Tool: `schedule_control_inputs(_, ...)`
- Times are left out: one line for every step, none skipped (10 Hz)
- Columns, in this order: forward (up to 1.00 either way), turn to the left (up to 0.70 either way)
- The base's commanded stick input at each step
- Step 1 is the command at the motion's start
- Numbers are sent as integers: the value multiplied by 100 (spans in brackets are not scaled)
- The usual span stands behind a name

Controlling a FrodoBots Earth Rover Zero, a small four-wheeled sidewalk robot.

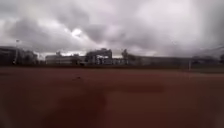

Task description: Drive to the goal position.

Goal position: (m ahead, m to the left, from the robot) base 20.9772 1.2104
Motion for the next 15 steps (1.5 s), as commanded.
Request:
schedule_control_inputs(70,0)
schedule_control_inputs(70,0)
schedule_control_inputs(70,0)
schedule_control_inputs(70,0)
schedule_control_inputs(70,0)
schedule_control_inputs(70,0)
schedule_control_inputs(70,0)
schedule_control_inputs(70,0)
schedule_control_inputs(70,0)
schedule_control_inputs(70,0)
schedule_control_inputs(70,0)
schedule_control_inputs(70,0)
schedule_control_inputs(70,0)
schedule_control_inputs(70,0)
schedule_control_inputs(70,0)
